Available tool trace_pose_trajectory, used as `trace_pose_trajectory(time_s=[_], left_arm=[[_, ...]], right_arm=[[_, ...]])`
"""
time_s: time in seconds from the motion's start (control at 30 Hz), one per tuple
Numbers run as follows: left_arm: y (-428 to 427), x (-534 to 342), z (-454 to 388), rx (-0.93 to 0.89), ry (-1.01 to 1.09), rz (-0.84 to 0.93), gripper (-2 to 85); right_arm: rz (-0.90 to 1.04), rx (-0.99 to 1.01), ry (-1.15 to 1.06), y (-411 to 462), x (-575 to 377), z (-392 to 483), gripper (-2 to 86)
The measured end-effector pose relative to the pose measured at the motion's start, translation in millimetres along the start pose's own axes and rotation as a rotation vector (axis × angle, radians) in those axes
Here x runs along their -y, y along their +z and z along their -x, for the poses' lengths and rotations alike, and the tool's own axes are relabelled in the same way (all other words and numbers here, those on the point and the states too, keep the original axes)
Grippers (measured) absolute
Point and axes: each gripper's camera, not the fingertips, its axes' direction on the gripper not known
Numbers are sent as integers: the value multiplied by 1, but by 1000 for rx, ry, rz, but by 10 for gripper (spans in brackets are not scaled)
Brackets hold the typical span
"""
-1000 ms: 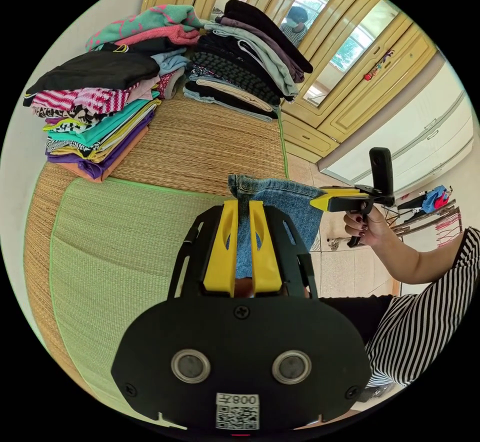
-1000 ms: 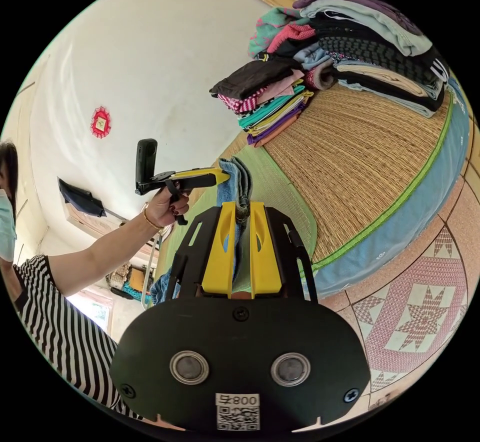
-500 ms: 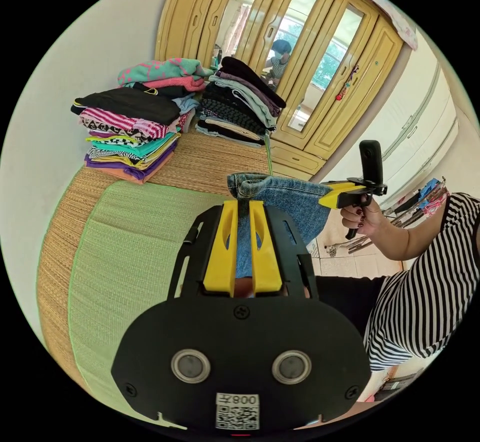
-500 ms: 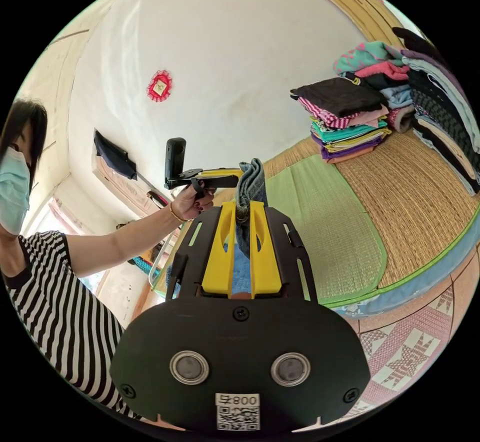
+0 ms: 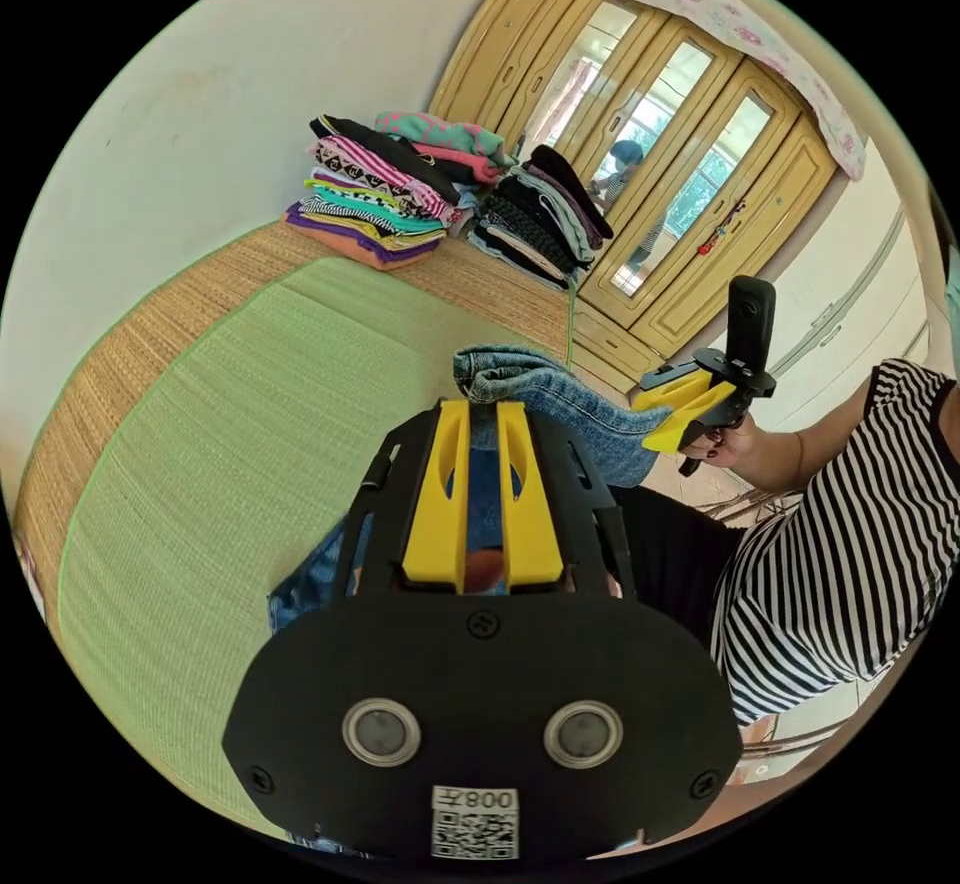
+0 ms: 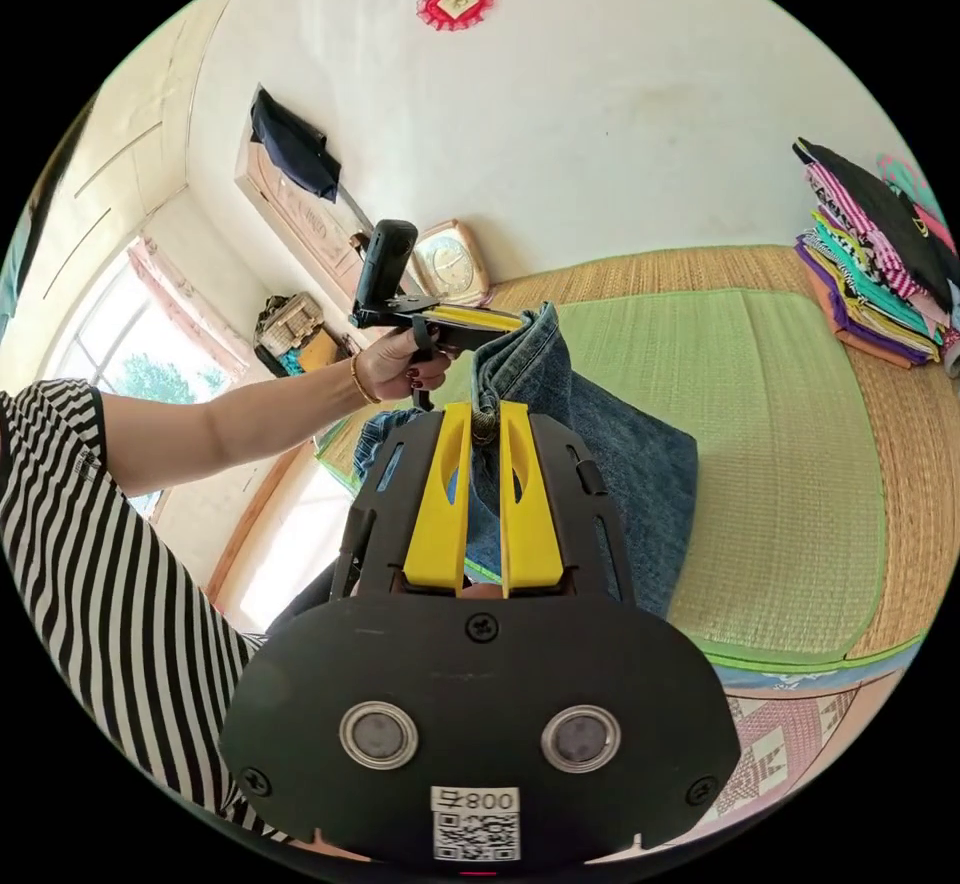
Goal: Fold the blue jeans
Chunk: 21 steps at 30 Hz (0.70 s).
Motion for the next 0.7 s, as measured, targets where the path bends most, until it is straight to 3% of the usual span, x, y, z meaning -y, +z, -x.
trace_pose_trajectory(time_s=[0.33,0.53,0.7], left_arm=[[6,-157,88,62,-304,189,58],[-14,-238,94,31,-452,100,56],[-16,-279,78,-53,-488,50,66]], right_arm=[[292,9,42,184,25,8,50],[484,25,5,274,29,15,62],[522,75,-16,309,44,26,78]])
